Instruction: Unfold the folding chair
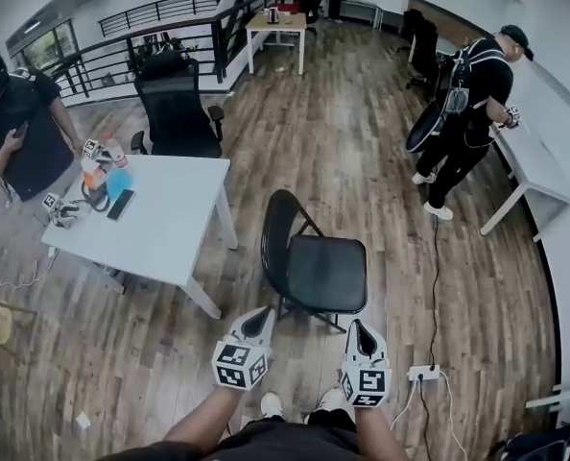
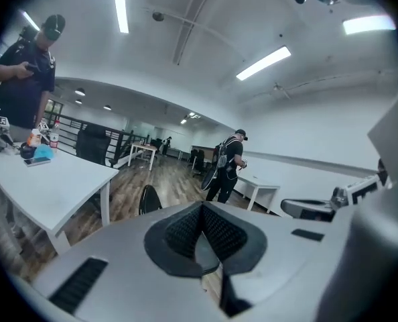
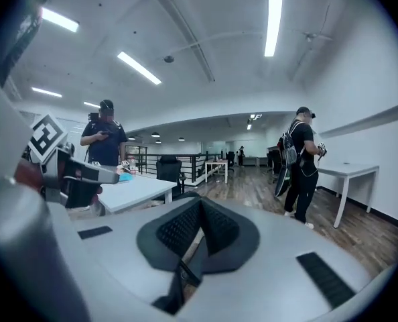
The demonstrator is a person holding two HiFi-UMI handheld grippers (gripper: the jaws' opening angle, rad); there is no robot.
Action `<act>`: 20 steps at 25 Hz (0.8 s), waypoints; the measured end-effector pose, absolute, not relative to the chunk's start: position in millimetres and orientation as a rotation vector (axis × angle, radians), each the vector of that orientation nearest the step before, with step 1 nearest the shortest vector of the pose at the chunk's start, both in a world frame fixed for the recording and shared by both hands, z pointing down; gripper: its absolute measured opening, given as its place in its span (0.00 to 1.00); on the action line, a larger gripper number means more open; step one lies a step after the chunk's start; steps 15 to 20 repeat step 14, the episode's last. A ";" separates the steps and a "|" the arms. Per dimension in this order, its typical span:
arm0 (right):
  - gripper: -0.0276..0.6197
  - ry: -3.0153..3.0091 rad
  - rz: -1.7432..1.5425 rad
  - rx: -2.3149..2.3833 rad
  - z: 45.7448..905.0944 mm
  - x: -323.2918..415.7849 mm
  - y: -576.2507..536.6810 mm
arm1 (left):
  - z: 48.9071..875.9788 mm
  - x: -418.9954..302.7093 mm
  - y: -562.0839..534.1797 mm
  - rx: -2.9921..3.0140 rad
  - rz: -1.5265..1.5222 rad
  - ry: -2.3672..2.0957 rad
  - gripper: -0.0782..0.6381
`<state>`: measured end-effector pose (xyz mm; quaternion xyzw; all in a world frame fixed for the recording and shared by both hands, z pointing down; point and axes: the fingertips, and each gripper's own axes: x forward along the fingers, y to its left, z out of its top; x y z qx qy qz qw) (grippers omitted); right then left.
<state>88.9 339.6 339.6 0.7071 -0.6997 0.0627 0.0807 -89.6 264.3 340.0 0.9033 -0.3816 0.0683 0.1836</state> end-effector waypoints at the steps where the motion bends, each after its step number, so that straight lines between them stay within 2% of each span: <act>1: 0.06 -2.102 0.154 2.115 328.2 84.9 346.4 | 334.2 -89.8 274.4 2.556 0.180 -1.078 0.12; 8: 0.06 -2.155 -0.035 2.059 277.2 71.1 379.0 | 301.9 -78.2 321.0 2.576 0.162 -1.140 0.12; 14: 0.06 -2.238 -0.196 2.012 253.5 91.1 416.6 | 270.0 -41.0 359.8 2.655 0.094 -1.222 0.12; 20: 0.06 -2.238 -0.196 2.012 253.5 91.1 416.6 | 270.0 -41.0 359.8 2.655 0.094 -1.222 0.12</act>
